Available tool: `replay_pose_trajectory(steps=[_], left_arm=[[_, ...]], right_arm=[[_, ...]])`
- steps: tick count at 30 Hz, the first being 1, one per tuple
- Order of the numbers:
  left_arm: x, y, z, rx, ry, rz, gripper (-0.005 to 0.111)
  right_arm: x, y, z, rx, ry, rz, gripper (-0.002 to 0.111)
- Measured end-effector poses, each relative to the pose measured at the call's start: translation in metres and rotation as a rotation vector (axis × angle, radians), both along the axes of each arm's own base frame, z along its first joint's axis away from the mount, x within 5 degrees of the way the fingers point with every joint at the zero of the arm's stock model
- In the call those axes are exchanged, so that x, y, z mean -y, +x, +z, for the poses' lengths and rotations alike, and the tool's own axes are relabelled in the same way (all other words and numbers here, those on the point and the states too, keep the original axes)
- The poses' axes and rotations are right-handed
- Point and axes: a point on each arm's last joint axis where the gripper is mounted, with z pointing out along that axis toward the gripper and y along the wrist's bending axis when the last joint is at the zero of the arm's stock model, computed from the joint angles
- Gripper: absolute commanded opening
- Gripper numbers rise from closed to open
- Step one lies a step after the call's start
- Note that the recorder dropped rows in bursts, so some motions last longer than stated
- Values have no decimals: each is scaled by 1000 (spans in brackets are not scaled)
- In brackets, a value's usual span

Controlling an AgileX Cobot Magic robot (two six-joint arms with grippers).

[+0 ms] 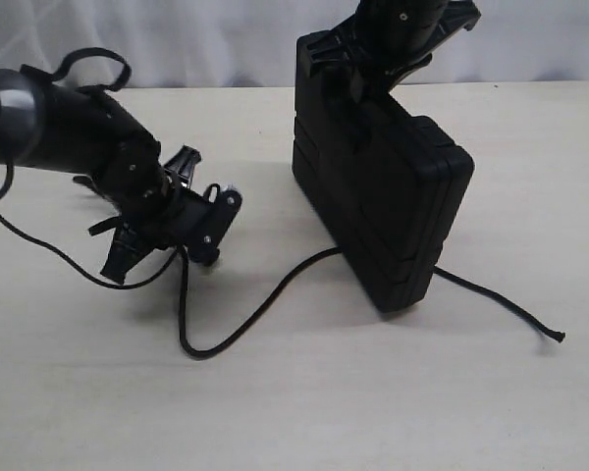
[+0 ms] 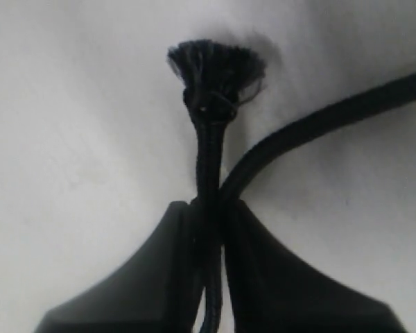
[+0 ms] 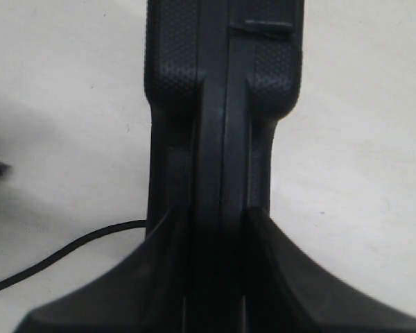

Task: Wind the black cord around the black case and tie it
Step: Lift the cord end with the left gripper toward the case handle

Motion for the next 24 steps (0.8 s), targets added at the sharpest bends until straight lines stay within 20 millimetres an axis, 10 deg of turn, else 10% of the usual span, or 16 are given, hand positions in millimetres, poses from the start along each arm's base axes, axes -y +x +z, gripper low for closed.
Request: replay_pose_trajectory(steps=[6,12,24], left_arm=[[22,-7,5,104,213,-327,1],[44,-20,5,128,220,-404,53],[33,-22,31,200,-237,761,55]], right_arm=[[0,-1,-2,1,-2,7,4],[0,-1,-2,1,-2,7,4],[0,-1,-2,1,1,9,4]])
